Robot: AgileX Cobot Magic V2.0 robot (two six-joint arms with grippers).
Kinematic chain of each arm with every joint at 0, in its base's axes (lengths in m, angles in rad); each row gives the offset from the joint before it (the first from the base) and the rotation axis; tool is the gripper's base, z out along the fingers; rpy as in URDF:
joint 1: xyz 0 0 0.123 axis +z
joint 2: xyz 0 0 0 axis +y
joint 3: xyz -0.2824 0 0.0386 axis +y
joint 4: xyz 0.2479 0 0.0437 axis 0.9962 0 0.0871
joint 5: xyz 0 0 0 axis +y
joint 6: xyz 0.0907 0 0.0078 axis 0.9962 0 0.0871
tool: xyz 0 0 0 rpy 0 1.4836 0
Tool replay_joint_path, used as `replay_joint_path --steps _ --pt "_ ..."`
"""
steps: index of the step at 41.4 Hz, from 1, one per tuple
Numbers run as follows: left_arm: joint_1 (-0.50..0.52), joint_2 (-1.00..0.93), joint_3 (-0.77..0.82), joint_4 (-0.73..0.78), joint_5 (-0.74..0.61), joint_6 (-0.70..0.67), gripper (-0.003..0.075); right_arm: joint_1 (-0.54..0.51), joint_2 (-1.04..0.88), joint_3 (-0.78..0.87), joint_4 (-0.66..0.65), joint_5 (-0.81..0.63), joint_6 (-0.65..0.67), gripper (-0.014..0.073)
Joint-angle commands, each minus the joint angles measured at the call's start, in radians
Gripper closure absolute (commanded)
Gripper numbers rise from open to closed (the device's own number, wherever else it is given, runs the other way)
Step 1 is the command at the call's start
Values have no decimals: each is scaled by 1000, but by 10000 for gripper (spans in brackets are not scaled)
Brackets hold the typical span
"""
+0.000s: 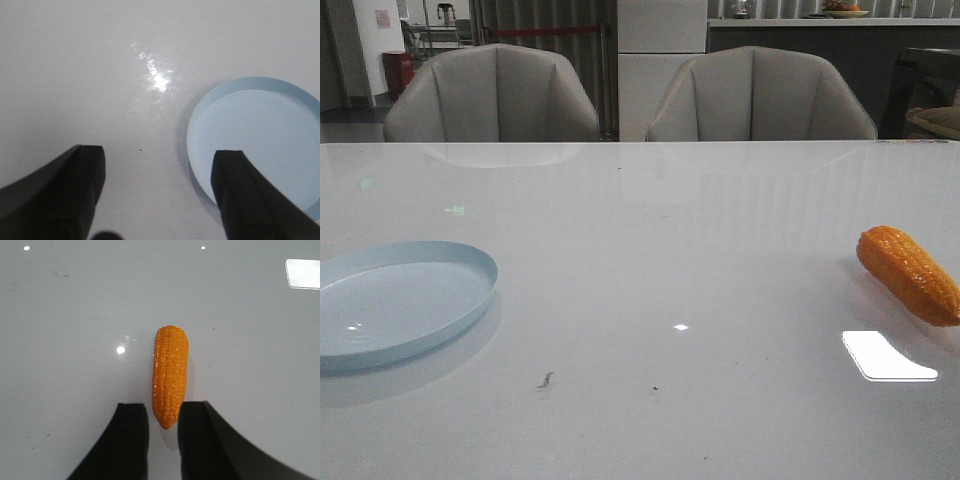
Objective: Place corn on plate with both arms
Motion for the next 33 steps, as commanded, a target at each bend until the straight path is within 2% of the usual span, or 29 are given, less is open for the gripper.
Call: replay_joint_path --steps 1,5,11,15,33 --pt "9 98 -172 -5 78 20 213 5 -5 -32 -2 -59 0 293" --pt "9 219 -304 -15 189 71 213 5 -5 -32 -2 -53 0 281" --pt "5 401 -477 -25 331 105 213 5 -5 -32 -2 -25 0 183" --pt "5 493 -549 -39 381 124 213 5 -5 -32 -2 -15 0 158" --pt "5 721 -573 -145 389 149 213 5 -5 -32 -2 -16 0 158"
